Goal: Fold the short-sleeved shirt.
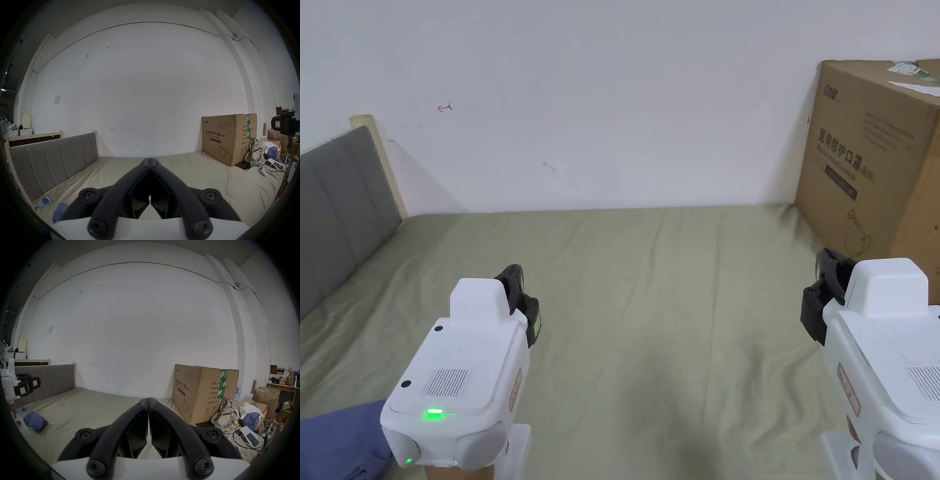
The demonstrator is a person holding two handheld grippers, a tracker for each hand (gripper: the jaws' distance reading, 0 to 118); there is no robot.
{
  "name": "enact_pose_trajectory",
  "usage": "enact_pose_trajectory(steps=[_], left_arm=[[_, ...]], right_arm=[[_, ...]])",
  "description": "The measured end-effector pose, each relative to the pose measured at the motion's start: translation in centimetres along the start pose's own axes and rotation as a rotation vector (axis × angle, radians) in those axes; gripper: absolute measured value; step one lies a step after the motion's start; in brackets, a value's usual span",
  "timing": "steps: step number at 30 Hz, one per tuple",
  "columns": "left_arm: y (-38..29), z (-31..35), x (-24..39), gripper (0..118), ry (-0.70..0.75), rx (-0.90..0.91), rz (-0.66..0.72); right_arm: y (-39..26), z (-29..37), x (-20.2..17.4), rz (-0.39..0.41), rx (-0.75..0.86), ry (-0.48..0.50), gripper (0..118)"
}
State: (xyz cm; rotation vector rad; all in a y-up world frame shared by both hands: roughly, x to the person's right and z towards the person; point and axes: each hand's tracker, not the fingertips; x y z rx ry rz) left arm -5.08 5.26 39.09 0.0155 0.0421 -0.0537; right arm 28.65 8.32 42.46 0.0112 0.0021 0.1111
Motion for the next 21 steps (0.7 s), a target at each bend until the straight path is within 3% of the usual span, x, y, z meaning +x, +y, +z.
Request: enact_pose_trajectory(steps=[8, 9, 11, 12, 13, 14, 15, 16, 21], left_arm=[[0.15, 0.01, -0.26, 0, 0.000, 0.004, 0.015], [0.16, 0.00, -0.31, 5, 0.000, 0.004, 0.017], [0.17, -0.02, -0.53, 25, -0.002, -0.001, 0.023], [0.17, -0.04, -0.56, 50, 0.000, -0.003, 0.024], [0.18, -0.06, -0.59, 69, 0.003, -0.006, 0.023], [0.13, -0.05, -0.58, 84, 0.004, -0.004, 0.022], [0.12, -0.02, -0.58, 107, 0.002, 0.000, 0.017], [0.14, -0.01, -0.58, 118, 0.001, -0.002, 0.012], [0.34, 0.69, -0.12, 118, 0.004, 0.018, -0.019]], right_arm=[[0.06, 0.03, -0.03, -0.001, 0.003, 0.002, 4], [0.06, 0.03, -0.04, -0.003, 0.003, 0.004, 13], [0.05, -0.01, 0.01, -0.008, -0.002, 0.003, 42], [0.04, -0.07, 0.03, -0.013, -0.006, 0.012, 71], [0.03, -0.16, 0.03, -0.014, -0.011, 0.008, 93], [0.00, -0.24, 0.02, -0.016, -0.015, 0.008, 108], [-0.07, -0.31, -0.02, -0.016, -0.017, 0.000, 117], [-0.13, -0.33, -0.03, -0.017, -0.015, -0.008, 118], [-0.23, -0.09, -0.06, -0.026, -0.006, -0.019, 118]])
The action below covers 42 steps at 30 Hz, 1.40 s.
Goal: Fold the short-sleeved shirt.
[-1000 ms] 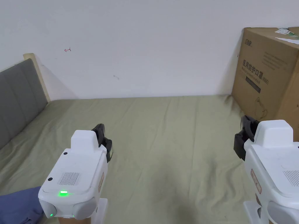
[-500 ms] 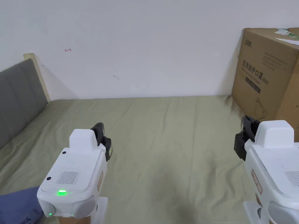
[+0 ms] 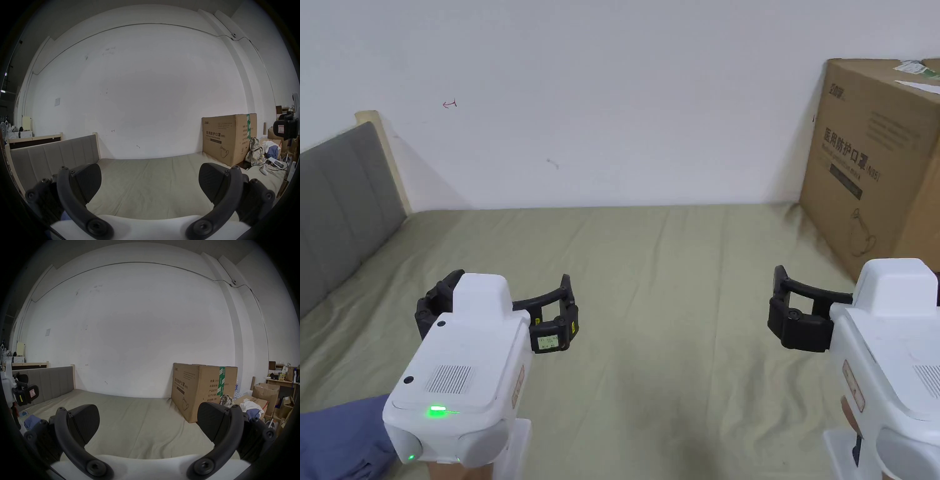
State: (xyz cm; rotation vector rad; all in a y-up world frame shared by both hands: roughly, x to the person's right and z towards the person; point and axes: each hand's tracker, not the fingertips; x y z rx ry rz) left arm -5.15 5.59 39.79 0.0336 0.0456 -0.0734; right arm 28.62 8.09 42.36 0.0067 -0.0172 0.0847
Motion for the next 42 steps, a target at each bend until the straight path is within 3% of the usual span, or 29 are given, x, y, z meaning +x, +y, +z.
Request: enact_pose_trajectory(steps=[42], left_arm=[[0.11, 0.04, -0.69, 118, 0.007, 0.016, 0.038]], right_arm=[[0.35, 0.14, -0.40, 0.004, 0.004, 0.032, 118]])
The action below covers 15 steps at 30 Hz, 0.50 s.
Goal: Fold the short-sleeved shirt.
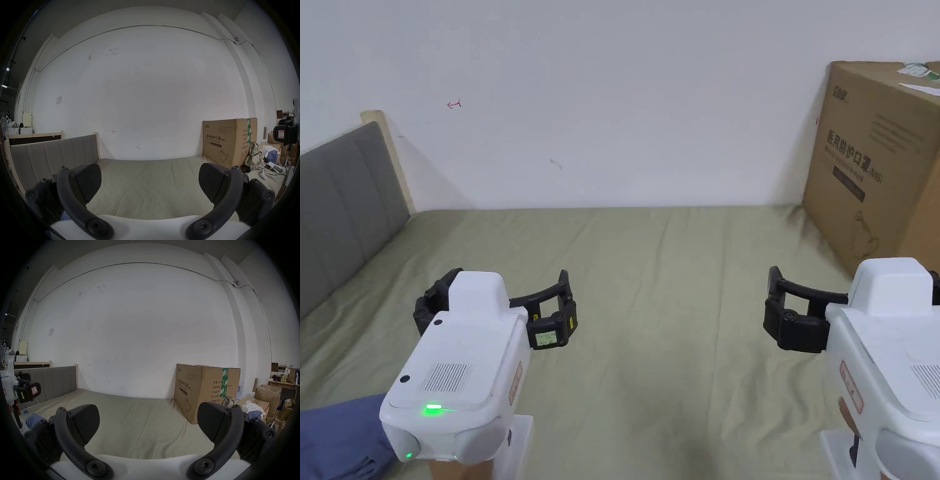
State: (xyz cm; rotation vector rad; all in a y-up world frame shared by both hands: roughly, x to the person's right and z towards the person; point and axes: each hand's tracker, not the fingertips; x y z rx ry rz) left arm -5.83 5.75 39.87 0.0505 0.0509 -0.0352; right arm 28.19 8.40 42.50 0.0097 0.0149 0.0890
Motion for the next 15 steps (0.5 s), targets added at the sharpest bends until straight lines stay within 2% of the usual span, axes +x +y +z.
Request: enact_pose_trajectory(steps=[15], left_arm=[[-0.02, 0.06, -0.13, 118, -0.005, -0.006, -0.006]], right_arm=[[-0.10, -0.07, -0.23, 0.005, -0.003, 0.006, 118]])
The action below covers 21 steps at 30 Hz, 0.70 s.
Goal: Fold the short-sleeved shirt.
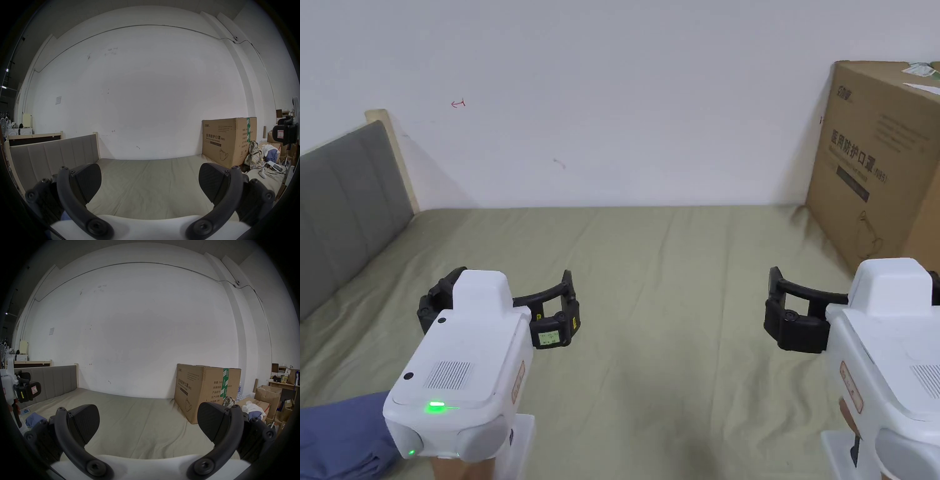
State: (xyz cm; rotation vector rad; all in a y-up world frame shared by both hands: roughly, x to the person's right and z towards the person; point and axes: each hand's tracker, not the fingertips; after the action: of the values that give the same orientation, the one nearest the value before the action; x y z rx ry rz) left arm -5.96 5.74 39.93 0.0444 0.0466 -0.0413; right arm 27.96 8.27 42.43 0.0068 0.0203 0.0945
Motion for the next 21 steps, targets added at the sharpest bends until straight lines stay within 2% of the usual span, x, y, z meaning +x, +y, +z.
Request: enact_pose_trajectory(steps=[11, 13, 16, 19, 21], left_arm=[[0.2, 0.2, 0.0, 118, -0.003, 0.004, 0.000], [0.3, 0.3, 0.0, 118, -0.006, 0.006, 0.001], [0.3, 0.3, -0.1, 118, -0.007, 0.007, 0.004], [0.4, 0.3, -0.2, 118, -0.007, 0.007, 0.010], [0.4, 0.3, -0.3, 118, -0.007, 0.009, 0.014]], right_arm=[[0.2, -0.1, -0.3, -0.009, -0.025, 0.012, 118], [0.5, -0.3, -0.3, -0.067, -0.091, -0.011, 118], [1.2, -0.8, 0.1, -0.155, -0.239, 0.029, 118], [2.0, -1.2, -0.1, -0.191, -0.404, -0.038, 118], [2.2, -1.3, -0.1, -0.204, -0.428, -0.060, 118]])
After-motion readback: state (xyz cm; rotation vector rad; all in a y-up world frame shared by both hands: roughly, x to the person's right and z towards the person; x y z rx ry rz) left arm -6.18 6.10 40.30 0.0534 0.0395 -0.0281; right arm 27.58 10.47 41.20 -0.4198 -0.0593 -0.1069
